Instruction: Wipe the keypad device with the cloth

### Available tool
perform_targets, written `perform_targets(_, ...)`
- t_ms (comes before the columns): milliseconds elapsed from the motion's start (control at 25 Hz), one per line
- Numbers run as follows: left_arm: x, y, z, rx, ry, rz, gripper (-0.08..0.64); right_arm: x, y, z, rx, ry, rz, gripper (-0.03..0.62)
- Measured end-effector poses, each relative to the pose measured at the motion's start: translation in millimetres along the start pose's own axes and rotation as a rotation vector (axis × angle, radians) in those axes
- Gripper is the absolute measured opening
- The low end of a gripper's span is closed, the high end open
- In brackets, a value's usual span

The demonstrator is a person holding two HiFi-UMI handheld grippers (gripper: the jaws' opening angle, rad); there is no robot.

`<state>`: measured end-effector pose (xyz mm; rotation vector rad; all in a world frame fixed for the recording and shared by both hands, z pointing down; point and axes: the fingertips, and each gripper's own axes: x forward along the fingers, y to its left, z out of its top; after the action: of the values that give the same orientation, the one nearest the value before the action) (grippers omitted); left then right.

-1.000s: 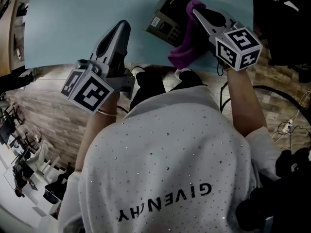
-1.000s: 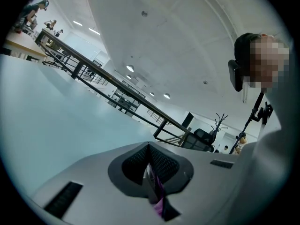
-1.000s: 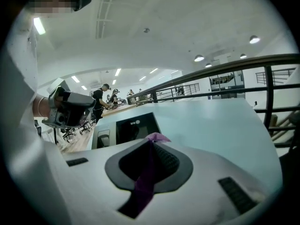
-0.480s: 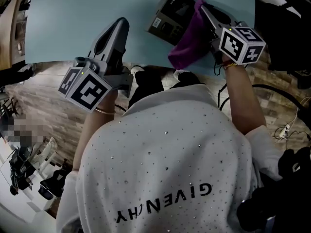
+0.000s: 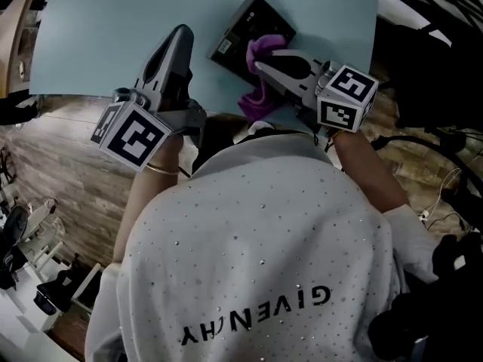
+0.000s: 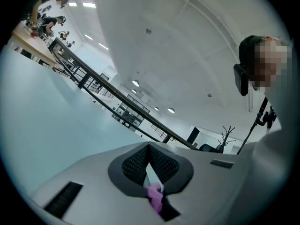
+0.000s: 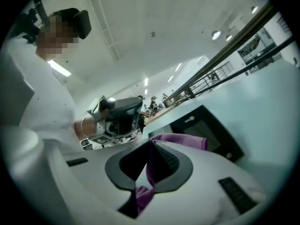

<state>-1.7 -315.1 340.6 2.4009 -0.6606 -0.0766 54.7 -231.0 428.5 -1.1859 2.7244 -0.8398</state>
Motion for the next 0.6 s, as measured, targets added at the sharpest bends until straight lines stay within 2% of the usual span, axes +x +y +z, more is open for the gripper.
perform_targets(120,3,-13,-12,-0.004,0.003,-0.015,0.000,5,22,-16,-0.059,0.095,0.100,0.023)
perform_targets(240,-1,-15,-17,-0.016,-0.008,0.010,0.000,5,26,-33,-0.125,0.192,0.125,0.023)
perform_targets(400,-3,-15,-20,-0.023,-0.013,0.035,0.000,-3,9,-39,-0.163,0.251,0.083,0.023)
perform_targets(600,-11,-12,-22,-0.021,-0.016,0.074,0.000,-11,-25,-34,-0.188,0.285,-0.031,0.021)
